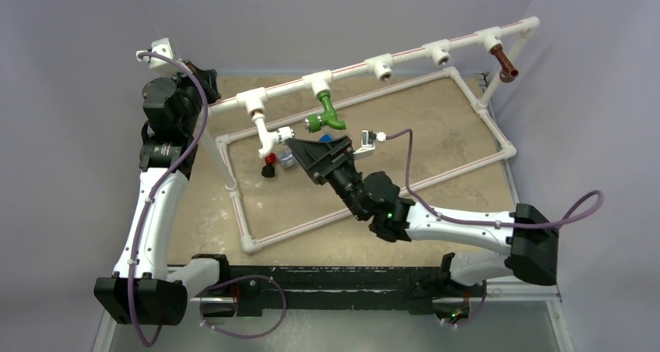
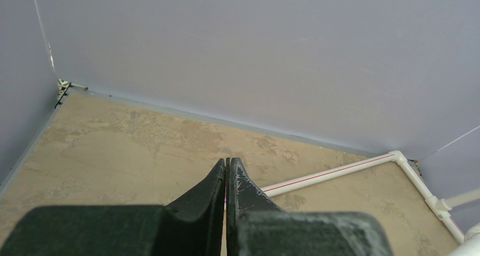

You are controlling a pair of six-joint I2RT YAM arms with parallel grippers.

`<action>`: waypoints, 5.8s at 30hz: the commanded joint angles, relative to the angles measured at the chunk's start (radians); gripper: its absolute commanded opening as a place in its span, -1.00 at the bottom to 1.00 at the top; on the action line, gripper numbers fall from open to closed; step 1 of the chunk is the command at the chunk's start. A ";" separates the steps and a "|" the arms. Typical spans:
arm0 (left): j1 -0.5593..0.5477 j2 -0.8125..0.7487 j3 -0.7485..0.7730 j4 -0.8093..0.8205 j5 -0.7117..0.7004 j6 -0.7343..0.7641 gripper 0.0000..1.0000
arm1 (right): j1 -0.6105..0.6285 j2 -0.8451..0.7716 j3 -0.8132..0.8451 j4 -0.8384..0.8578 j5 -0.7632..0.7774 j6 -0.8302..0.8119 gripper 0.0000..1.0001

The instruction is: Install the water faucets

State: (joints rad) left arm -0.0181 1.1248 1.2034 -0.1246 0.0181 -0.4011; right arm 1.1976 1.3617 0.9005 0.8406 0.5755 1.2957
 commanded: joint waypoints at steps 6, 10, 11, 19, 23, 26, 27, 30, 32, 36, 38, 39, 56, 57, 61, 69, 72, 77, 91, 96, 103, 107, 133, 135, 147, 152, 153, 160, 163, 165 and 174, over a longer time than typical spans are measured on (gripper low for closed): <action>-0.005 0.068 -0.083 -0.325 0.032 0.007 -1.00 | 0.003 -0.245 -0.181 0.065 -0.229 -0.475 0.72; -0.004 0.073 -0.081 -0.326 0.034 0.007 -1.00 | 0.002 -0.321 -0.134 -0.077 -0.282 -0.693 0.73; -0.002 0.073 -0.081 -0.326 0.034 0.007 -1.00 | 0.003 -0.337 -0.112 -0.115 -0.270 -0.764 0.72; 0.007 0.086 -0.079 -0.325 0.057 0.003 -1.00 | 0.008 -0.361 0.049 -0.373 -0.417 -1.364 0.71; 0.012 0.086 -0.080 -0.324 0.063 0.002 -1.00 | 0.038 -0.323 0.130 -0.454 -0.407 -1.597 0.72; 0.015 0.086 -0.080 -0.323 0.066 0.002 -1.00 | 0.080 -0.307 0.143 -0.433 -0.377 -1.810 0.77; 0.015 0.086 -0.080 -0.325 0.068 0.001 -1.00 | 0.092 -0.304 0.141 -0.425 -0.377 -1.856 0.79; 0.014 0.086 -0.080 -0.324 0.072 0.002 -1.00 | 0.137 -0.268 0.144 -0.388 -0.322 -2.098 0.81; 0.014 0.087 -0.082 -0.325 0.072 0.002 -1.00 | 0.176 -0.212 0.141 -0.336 -0.230 -2.263 0.82; 0.015 0.089 -0.082 -0.324 0.075 0.002 -1.00 | 0.224 -0.117 0.099 -0.112 -0.100 -2.558 0.83; 0.015 0.089 -0.082 -0.323 0.075 0.002 -1.00 | 0.231 -0.073 0.099 -0.024 -0.071 -2.662 0.83; 0.015 0.088 -0.082 -0.324 0.077 0.002 -1.00 | 0.234 -0.049 0.100 0.024 -0.053 -2.709 0.82; 0.015 0.082 -0.082 -0.324 0.084 0.002 -1.00 | 0.185 0.251 0.287 0.175 -0.003 -2.912 0.68; 0.016 0.082 -0.082 -0.323 0.085 0.002 -1.00 | 0.179 0.260 0.297 0.174 0.002 -2.906 0.65; 0.015 0.082 -0.082 -0.325 0.082 0.003 -1.00 | 0.164 0.282 0.321 0.169 0.006 -2.887 0.56; 0.015 0.081 -0.081 -0.324 0.086 0.004 -1.00 | 0.153 0.307 0.319 0.164 0.014 -2.816 0.11; 0.015 0.083 -0.081 -0.324 0.088 0.004 -1.00 | 0.151 0.315 0.319 0.168 0.021 -2.790 -0.06; 0.015 0.084 -0.080 -0.325 0.086 0.004 -1.00 | 0.151 0.334 0.319 0.195 0.057 -2.760 -0.52; 0.016 0.082 -0.080 -0.326 0.088 0.005 -1.00 | 0.161 0.355 0.384 0.255 0.163 -2.197 -1.00; 0.017 0.079 -0.080 -0.326 0.089 0.005 -1.00 | 0.161 0.345 0.405 0.243 0.172 -1.839 -1.00; 0.017 0.075 -0.082 -0.325 0.098 0.004 -1.00 | 0.161 0.332 0.380 0.300 0.187 -1.435 -1.00; 0.017 0.075 -0.084 -0.323 0.101 0.004 -1.00 | 0.160 0.321 0.335 0.374 0.185 -1.193 -1.00; 0.017 0.079 -0.084 -0.322 0.103 0.004 -1.00 | 0.111 0.208 0.163 0.580 0.235 -0.221 -1.00; 0.017 0.077 -0.085 -0.322 0.102 0.004 -1.00 | 0.111 0.213 0.174 0.581 0.254 -0.193 -1.00; 0.017 0.078 -0.086 -0.322 0.105 0.003 -1.00 | 0.111 0.197 0.307 0.312 0.290 0.094 -1.00; 0.017 0.076 -0.087 -0.321 0.102 0.003 -1.00 | 0.111 0.179 0.324 0.246 0.299 0.111 -0.91; 0.017 0.076 -0.087 -0.322 0.102 0.002 -1.00 | 0.111 0.175 0.319 0.235 0.300 0.113 -0.83; 0.017 0.075 -0.086 -0.320 0.104 0.002 -1.00 | 0.111 0.141 0.285 0.176 0.238 0.043 0.10; 0.017 0.074 -0.086 -0.319 0.105 0.001 -1.00 | 0.111 0.127 0.278 0.122 0.216 0.014 0.35; 0.018 0.073 -0.087 -0.319 0.101 0.002 -1.00 | 0.111 0.115 0.267 0.078 0.201 0.007 0.44; 0.017 0.084 -0.057 -0.306 0.096 -0.005 -1.00 | 0.099 0.029 0.229 -0.132 0.110 -0.109 0.67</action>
State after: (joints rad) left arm 0.0265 1.1320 1.2095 -0.1974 0.0700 -0.4026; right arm 1.3037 1.4647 1.1328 0.7685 0.7341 1.2518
